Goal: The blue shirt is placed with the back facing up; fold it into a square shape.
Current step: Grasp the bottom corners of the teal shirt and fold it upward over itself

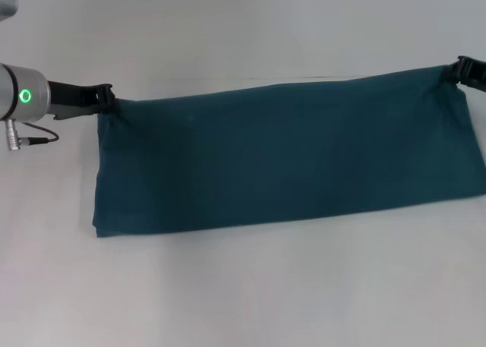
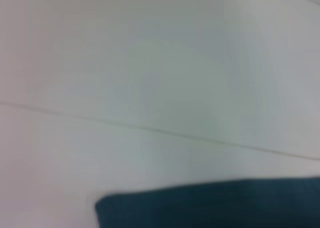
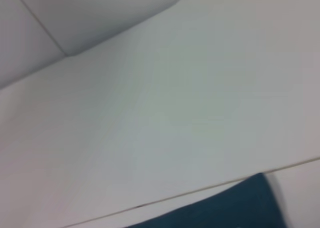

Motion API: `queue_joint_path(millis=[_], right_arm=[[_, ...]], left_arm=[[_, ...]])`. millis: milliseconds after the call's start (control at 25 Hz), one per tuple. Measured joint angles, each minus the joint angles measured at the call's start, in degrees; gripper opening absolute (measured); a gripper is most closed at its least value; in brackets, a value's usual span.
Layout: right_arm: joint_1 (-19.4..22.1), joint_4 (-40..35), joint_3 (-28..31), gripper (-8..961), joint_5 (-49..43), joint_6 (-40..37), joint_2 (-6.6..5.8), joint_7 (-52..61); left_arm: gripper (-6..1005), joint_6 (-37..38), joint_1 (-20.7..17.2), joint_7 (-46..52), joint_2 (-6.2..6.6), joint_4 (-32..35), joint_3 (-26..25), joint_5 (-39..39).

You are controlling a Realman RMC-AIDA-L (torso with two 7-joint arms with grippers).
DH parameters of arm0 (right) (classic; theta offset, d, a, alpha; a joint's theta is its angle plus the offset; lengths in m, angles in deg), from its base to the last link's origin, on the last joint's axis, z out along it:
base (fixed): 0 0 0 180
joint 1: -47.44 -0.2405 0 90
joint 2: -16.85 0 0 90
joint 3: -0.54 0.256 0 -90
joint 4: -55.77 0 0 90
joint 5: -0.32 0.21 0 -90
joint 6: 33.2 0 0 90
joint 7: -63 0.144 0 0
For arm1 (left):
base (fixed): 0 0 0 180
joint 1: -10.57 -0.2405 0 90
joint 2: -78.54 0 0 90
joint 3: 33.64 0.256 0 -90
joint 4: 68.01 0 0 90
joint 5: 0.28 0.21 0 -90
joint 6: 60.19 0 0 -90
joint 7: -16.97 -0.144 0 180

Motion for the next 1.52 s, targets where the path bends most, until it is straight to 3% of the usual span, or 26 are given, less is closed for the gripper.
queue_joint_path(millis=[120, 240, 600, 1520], right_arm=[[-0.3, 2.1, -2.4, 41, 0.0, 5.1, 0.4, -0.2], [-0.8, 2.6, -2.8, 41, 0.1, 7.3, 0.64, -0.3], [-3.8, 3.4, -4.3, 40, -0.3, 9.2, 0.04, 0.0], [-6.2, 5.3, -6.9, 41, -0.5, 10.9, -0.63, 0.3]], left_arm=[[41, -3.2, 0.1, 0.1, -0.47, -0.9, 0.0, 0.0], [41, -4.8, 0.6, 0.5, -0.15, -2.4, -0.2, 0.0], [42, -6.4, 2.0, 1.3, 0.39, -3.3, -0.3, -0.1], [43, -8.6, 1.7, 4.2, 0.27, -3.1, -0.1, 0.5]])
